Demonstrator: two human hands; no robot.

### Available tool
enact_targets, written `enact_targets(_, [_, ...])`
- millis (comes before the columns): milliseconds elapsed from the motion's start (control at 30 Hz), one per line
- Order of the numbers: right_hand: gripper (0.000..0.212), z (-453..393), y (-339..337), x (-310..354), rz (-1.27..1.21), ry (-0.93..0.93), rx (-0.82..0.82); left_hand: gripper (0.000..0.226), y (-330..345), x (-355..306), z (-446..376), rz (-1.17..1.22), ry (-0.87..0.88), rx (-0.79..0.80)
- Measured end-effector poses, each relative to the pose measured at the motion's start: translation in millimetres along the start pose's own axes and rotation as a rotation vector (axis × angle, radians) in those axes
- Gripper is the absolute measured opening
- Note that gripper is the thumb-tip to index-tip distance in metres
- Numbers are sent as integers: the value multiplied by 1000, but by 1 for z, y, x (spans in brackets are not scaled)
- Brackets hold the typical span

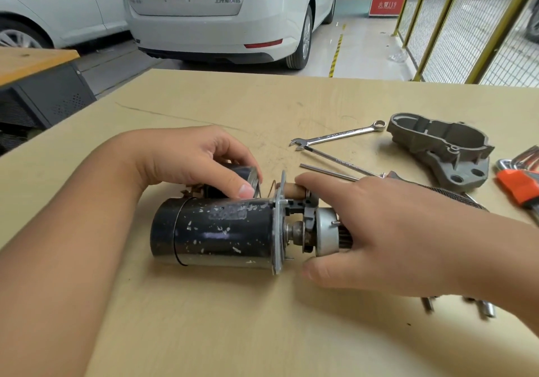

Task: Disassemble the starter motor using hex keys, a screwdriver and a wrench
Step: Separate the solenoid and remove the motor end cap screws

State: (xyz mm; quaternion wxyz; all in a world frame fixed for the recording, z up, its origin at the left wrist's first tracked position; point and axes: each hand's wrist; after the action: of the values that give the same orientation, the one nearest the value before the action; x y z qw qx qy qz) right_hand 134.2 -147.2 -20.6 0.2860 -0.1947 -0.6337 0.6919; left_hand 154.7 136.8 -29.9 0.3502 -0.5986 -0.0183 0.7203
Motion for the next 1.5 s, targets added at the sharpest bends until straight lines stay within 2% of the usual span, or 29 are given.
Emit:
enact_targets(233, [66, 3, -3, 5, 52, 26, 47, 55, -19, 13, 16, -32, -25, -162])
enact_targets(400, [67, 5, 0, 4, 120, 41, -30, 60, -19, 13, 13, -65, -69, -289])
enact_targets(500, [90, 7, -2, 1, 183, 39, -98, 64, -19, 13, 11, -192, -141, -261])
enact_targets(567, [103, 9, -7, -2, 192, 43, -149, 61, -18, 14, 10, -220, -163, -298])
enact_targets(700, [100, 11, -18, -7, -33, 34, -199, 47, -16, 15, 9, -185, -119, -376])
enact_targets(833, [67, 7, -14, -13, -342, 63, -376, 39, -20, 11, 14, -193, -30, -505])
enact_targets(900, [59, 5, -10, -15, -475, 99, -424, 40, -20, 8, 16, -150, 59, -592])
enact_targets(1067, [62, -1, -8, -21, -629, 167, -479, 49, -16, 0, 13, 126, 287, -833])
enact_targets(1200, [66, -5, -7, -26, -685, 175, -544, 27, -24, 5, 12, 172, 369, -983])
enact_targets(1267, [61, -6, -5, -26, -710, 153, -511, 31, -25, 9, 14, 172, 338, -969])
enact_targets(1400, [42, -16, -10, -25, -645, 145, -513, 24, -12, 4, 7, 403, 446, -670])
enact_targets(1500, [45, -33, -22, -23, -654, 132, -543, 30, 1, -7, -3, 468, 520, -523])
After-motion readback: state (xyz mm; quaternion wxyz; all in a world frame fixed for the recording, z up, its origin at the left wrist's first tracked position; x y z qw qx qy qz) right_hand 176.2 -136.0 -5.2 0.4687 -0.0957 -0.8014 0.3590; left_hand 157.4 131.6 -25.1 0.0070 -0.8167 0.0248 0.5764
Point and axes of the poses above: each hand's wrist, its own z-axis away from the middle knuckle, its own y-axis out of the palm, x = y × z, and after that the axes turned 9 degrees about z, right-handed
